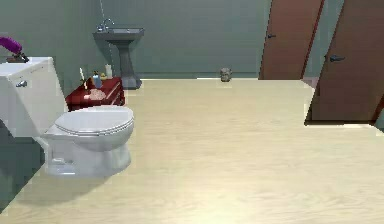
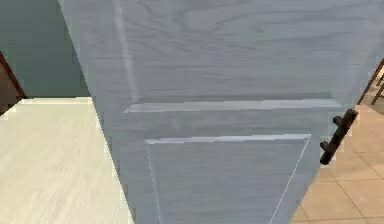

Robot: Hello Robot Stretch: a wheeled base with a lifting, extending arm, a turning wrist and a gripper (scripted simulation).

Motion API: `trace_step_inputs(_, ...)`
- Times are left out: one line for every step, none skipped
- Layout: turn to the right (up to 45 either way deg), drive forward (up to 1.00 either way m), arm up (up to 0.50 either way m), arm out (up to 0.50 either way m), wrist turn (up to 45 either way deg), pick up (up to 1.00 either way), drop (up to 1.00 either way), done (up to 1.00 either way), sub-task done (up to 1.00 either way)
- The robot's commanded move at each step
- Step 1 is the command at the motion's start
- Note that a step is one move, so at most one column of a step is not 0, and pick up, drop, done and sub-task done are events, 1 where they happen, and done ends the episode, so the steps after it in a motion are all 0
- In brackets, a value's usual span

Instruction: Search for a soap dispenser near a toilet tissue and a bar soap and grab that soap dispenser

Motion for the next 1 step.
trace_step_inputs(0.0, 0.40, 0.00, 0.00, 0.0, 0.00, 0.00, 0.00, 0.00)
